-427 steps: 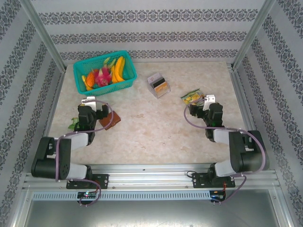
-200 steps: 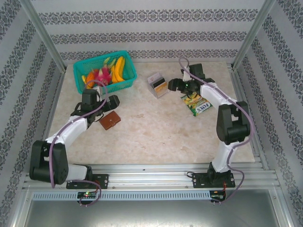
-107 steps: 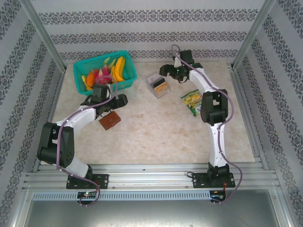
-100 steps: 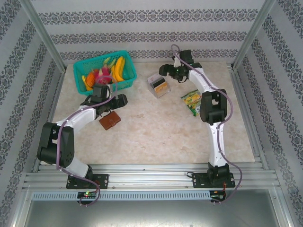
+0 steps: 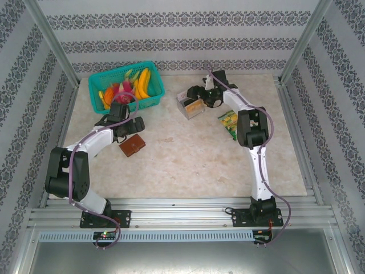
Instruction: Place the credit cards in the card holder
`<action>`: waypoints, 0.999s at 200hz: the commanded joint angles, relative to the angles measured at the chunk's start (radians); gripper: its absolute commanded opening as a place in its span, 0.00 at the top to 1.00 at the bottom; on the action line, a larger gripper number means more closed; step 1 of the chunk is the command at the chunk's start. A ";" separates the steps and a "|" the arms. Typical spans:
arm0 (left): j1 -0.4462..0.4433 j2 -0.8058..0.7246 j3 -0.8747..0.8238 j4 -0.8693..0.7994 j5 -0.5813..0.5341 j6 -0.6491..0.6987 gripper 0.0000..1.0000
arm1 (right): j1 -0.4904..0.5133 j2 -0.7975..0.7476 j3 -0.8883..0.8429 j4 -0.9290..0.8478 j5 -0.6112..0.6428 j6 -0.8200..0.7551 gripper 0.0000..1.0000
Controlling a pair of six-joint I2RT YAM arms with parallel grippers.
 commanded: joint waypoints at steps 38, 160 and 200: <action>0.017 0.035 -0.083 0.080 0.004 0.003 0.00 | 0.089 -0.310 -0.514 0.325 -0.037 0.100 0.02; 0.009 0.069 -0.142 0.064 0.251 -0.070 0.13 | 0.136 -0.794 -1.016 0.391 0.187 0.115 0.02; -0.063 0.063 -0.214 0.124 0.337 -0.204 0.25 | 0.173 -0.932 -1.123 0.365 0.201 0.148 0.02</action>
